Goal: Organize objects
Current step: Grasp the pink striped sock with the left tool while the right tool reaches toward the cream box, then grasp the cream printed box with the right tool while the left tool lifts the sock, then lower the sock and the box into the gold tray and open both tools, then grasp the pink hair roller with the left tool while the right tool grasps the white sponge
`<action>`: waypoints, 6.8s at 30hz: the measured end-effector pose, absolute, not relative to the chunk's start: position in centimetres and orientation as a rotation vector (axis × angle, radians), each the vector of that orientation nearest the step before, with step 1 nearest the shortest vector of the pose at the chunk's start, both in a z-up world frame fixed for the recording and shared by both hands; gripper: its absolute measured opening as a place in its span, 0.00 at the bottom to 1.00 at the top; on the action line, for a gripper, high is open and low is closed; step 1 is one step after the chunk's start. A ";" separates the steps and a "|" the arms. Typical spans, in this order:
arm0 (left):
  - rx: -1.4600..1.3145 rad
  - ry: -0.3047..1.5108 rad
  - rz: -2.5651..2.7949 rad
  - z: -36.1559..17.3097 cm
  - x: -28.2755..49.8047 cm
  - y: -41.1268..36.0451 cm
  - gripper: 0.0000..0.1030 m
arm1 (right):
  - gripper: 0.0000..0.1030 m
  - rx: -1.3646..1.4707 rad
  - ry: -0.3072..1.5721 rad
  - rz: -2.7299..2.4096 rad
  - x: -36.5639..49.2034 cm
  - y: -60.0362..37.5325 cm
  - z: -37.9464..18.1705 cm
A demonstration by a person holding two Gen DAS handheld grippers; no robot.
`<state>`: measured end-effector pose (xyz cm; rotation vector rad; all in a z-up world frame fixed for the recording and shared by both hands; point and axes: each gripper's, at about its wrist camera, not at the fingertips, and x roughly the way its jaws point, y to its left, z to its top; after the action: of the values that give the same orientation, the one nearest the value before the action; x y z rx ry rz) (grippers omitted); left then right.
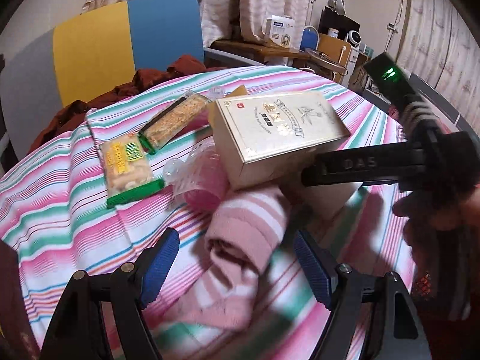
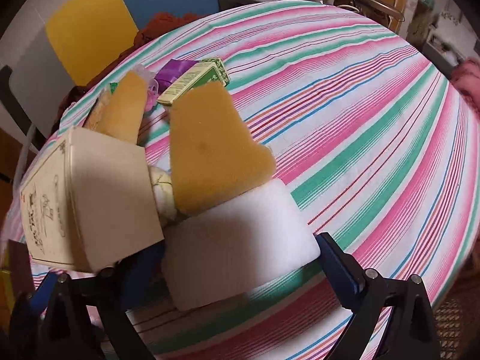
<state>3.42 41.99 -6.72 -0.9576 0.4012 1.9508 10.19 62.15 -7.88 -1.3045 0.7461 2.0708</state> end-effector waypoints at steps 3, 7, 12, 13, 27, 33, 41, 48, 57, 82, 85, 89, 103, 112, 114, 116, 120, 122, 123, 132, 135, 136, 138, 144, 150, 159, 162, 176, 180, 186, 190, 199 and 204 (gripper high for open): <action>-0.963 0.406 1.899 -7.6 3.5 42.8 0.76 | 0.86 -1.293 0.754 2.072 10.7 62.1 -7.5; -0.973 0.410 1.865 -8.4 3.9 43.0 0.54 | 0.76 -1.266 0.779 2.064 11.4 62.4 -7.2; -1.011 0.297 1.847 -8.3 3.0 41.1 0.36 | 0.69 -1.249 0.783 2.061 11.8 62.7 -7.0; -1.010 0.285 1.846 -8.3 3.0 40.6 0.35 | 0.68 -1.247 0.774 2.062 11.8 62.6 -6.9; -1.005 0.176 1.892 -7.8 4.9 33.7 0.32 | 0.48 -1.181 0.775 2.047 13.8 63.5 -6.2; -0.991 0.110 1.921 -7.2 5.3 31.4 0.32 | 0.53 -1.170 0.792 2.034 14.6 63.6 -6.2; -0.965 0.021 1.942 -5.6 5.6 28.4 0.32 | 0.76 -1.181 0.772 2.012 14.1 63.5 -6.8; -0.898 -0.035 1.964 -3.6 6.0 25.8 0.32 | 0.82 -1.197 0.793 2.062 14.0 62.8 -6.8; -0.862 -0.133 2.045 -1.8 4.5 21.2 0.32 | 0.87 -1.035 0.777 2.111 15.9 61.1 -4.0; -0.910 -0.254 2.294 -2.5 1.1 10.0 0.32 | 0.60 -1.101 0.874 2.320 9.1 53.6 -6.4; -0.917 -0.258 2.318 -2.6 1.0 9.0 0.32 | 0.58 -1.082 0.880 2.310 9.3 53.2 -6.7; -0.945 -0.269 2.335 -3.0 0.6 7.8 0.32 | 0.53 -1.042 0.848 2.318 10.0 52.6 -5.7; -1.024 -0.288 2.349 -3.6 0.4 6.0 0.32 | 0.51 -0.978 0.918 2.476 11.3 46.6 -1.4; -1.113 -0.274 2.353 -4.8 0.1 5.0 0.32 | 0.51 -1.123 0.913 2.729 7.9 37.0 0.9; -1.134 -0.306 2.348 -5.1 -0.1 4.5 0.32 | 0.51 -1.164 0.910 2.779 7.0 34.5 1.1; -1.147 -0.311 2.349 -5.2 -0.2 4.2 0.32 | 0.51 -1.212 0.909 2.825 6.2 32.0 1.1; -1.156 -0.290 2.361 -5.1 -0.3 4.0 0.32 | 0.51 -1.289 0.857 2.891 4.9 27.7 0.8; -1.167 -0.277 2.368 -5.2 -0.3 3.9 0.32 | 0.51 -1.326 0.835 2.910 4.3 26.2 0.4; -1.172 -0.276 2.368 -5.2 -0.2 3.8 0.32 | 0.51 -1.340 0.823 2.915 4.0 25.5 0.3; -1.195 -0.257 2.408 -5.2 -0.3 2.8 0.32 | 0.51 -1.415 0.679 2.951 2.4 21.8 -0.7; -1.207 -0.263 2.419 -5.4 -0.4 2.4 0.32 | 0.51 -1.449 0.667 2.936 1.8 21.5 -1.2; -1.211 -0.264 2.424 -5.4 -0.4 2.3 0.32 | 0.51 -1.464 0.665 2.933 1.6 21.3 -1.6; -1.216 -0.266 2.436 -5.4 -0.4 2.1 0.33 | 0.53 -1.486 0.656 2.914 1.5 21.1 -2.2; -1.199 -0.253 2.509 -4.9 0.1 1.9 0.66 | 0.68 -1.501 0.708 2.890 1.6 21.5 -2.8; -1.106 -0.268 2.570 -3.4 0.8 1.7 0.76 | 0.76 -1.438 0.753 2.884 2.3 22.8 -2.0; -0.963 -0.295 2.608 -1.2 1.7 1.9 0.80 | 0.78 -1.356 0.816 2.859 3.4 25.1 -1.2; -0.959 -0.284 2.597 -1.3 1.9 2.2 0.80 | 0.81 -1.306 0.811 2.847 4.0 26.4 -0.8; -0.930 -0.126 2.401 -1.6 4.4 9.3 0.80 | 0.89 -1.159 0.766 2.666 8.0 37.1 -0.4; -0.938 -0.097 2.337 -1.6 4.8 11.8 0.80 | 0.89 -1.151 0.748 2.575 9.3 41.0 -0.8; -0.922 -0.020 2.257 -1.0 5.4 15.7 0.80 | 0.90 -1.122 0.745 2.401 11.5 48.4 -1.5; -0.906 0.015 2.210 -0.4 5.6 18.1 0.80 | 0.96 -1.104 0.854 2.249 13.0 54.4 -2.6; -0.918 0.088 2.125 -0.3 6.0 23.6 0.80 | 0.96 -1.144 1.002 2.043 12.7 61.6 -6.2; -0.956 0.092 2.111 -0.8 5.4 25.3 0.80 | 1.00 -1.151 1.064 2.004 11.5 62.5 -7.6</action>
<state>5.37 25.27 -0.85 -0.9555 0.0921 2.1108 11.46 62.52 -7.55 -1.1514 1.0640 2.0038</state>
